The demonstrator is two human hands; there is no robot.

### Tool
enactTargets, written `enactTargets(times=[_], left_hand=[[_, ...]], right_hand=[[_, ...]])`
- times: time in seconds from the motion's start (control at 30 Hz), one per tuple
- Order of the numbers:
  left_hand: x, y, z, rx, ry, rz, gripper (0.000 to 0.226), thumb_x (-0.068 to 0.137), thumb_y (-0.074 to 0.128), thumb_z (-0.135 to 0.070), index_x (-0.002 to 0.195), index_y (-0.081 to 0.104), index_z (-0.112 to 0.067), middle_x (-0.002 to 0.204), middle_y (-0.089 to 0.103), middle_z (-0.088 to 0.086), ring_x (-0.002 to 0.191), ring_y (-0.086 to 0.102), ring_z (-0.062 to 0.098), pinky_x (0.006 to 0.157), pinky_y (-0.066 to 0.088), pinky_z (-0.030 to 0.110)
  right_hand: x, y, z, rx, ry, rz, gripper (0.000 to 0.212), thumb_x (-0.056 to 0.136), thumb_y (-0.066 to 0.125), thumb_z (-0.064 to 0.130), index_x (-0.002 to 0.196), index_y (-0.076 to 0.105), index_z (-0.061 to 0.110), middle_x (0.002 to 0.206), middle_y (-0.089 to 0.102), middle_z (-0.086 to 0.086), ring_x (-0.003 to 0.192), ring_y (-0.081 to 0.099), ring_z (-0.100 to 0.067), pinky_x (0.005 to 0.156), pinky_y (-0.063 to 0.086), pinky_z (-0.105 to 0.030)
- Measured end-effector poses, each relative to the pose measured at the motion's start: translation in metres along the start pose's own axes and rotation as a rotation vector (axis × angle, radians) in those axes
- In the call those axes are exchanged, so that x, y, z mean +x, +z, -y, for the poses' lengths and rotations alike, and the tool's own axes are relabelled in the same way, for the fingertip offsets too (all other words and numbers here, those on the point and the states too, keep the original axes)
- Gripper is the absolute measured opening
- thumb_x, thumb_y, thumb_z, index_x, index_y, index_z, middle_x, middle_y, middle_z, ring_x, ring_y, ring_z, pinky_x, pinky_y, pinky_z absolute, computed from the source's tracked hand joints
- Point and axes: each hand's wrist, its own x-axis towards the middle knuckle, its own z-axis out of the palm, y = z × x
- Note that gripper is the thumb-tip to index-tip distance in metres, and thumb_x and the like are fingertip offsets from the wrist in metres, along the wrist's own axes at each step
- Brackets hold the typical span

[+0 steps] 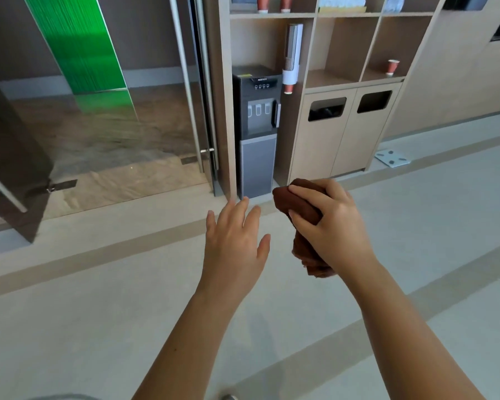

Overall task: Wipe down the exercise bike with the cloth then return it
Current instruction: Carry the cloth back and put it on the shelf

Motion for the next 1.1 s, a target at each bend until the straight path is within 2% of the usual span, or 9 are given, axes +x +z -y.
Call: enactTargets(times=[0.13,0.27,0.4,0.53,0.77,0.87,1.0,1.1], left_hand=[[0.084,0.004,0.036,-0.003,-0.008,-0.025,0.052,0.093,0.035,-0.042,0.14,0.028,-0.024,0.152,0.021,-0.001,0.14,0.01,0.019,0.113,0.002,0.044],[0.144,0.023,0.054,-0.017,-0.005,0.018,0.052,0.093,0.034,-0.044,0.141,0.027,-0.025,0.153,0.019,-0.002,0.14,0.01,0.018,0.113,0.0,0.044],[0.216,0.049,0.064,-0.017,0.015,0.025,0.05,0.093,0.034,-0.042,0.14,0.029,-0.024,0.152,0.02,-0.002,0.14,0.011,0.018,0.113,0.002,0.044],[0.303,0.076,0.062,-0.047,0.062,-0.042,0.046,0.093,0.041,-0.035,0.136,0.039,-0.018,0.148,0.031,0.003,0.139,0.019,0.022,0.112,0.008,0.048],[0.479,0.107,0.041,0.0,0.116,-0.168,0.046,0.092,0.047,-0.033,0.134,0.041,-0.015,0.145,0.036,0.007,0.137,0.023,0.025,0.112,0.012,0.048],[0.542,0.113,0.04,-0.01,0.111,-0.202,0.045,0.091,0.049,-0.031,0.132,0.045,-0.013,0.143,0.039,0.008,0.136,0.027,0.026,0.111,0.014,0.048],[0.615,0.123,0.054,-0.001,0.088,-0.224,0.047,0.092,0.046,-0.034,0.135,0.04,-0.016,0.146,0.035,0.005,0.137,0.022,0.023,0.112,0.009,0.046],[0.672,0.128,0.067,-0.014,0.088,-0.277,0.046,0.089,0.052,-0.03,0.131,0.045,-0.013,0.142,0.041,0.009,0.135,0.029,0.027,0.11,0.015,0.05]], right_hand=[[0.079,0.041,-0.003,0.003,-0.007,-0.002,0.036,0.082,0.064,0.023,0.118,0.061,0.028,0.118,0.055,0.001,0.104,0.053,-0.028,0.083,0.05,-0.037],[0.135,0.077,-0.028,-0.012,0.032,0.029,0.037,0.083,0.064,0.024,0.12,0.06,0.027,0.121,0.054,0.0,0.106,0.052,-0.028,0.087,0.049,-0.038],[0.2,0.105,-0.064,0.011,0.053,-0.007,0.037,0.083,0.065,0.021,0.12,0.06,0.024,0.121,0.054,-0.002,0.106,0.052,-0.029,0.088,0.049,-0.039],[0.275,0.125,-0.113,0.024,0.057,-0.062,0.036,0.082,0.065,0.019,0.117,0.061,0.024,0.12,0.055,-0.002,0.105,0.053,-0.029,0.087,0.049,-0.037],[0.428,0.147,-0.193,0.021,-0.004,-0.099,0.034,0.082,0.065,0.022,0.116,0.062,0.025,0.119,0.055,-0.001,0.101,0.054,-0.028,0.081,0.045,-0.03],[0.49,0.155,-0.216,-0.004,-0.038,-0.112,0.035,0.082,0.065,0.023,0.117,0.062,0.025,0.119,0.056,0.0,0.1,0.053,-0.027,0.079,0.041,-0.026],[0.561,0.174,-0.236,0.009,-0.075,-0.1,0.036,0.081,0.065,0.025,0.117,0.062,0.025,0.118,0.055,-0.001,0.102,0.054,-0.026,0.083,0.046,-0.031],[0.613,0.197,-0.249,0.005,-0.101,-0.111,0.036,0.08,0.066,0.024,0.116,0.062,0.025,0.117,0.057,-0.001,0.1,0.053,-0.027,0.083,0.042,-0.027]])
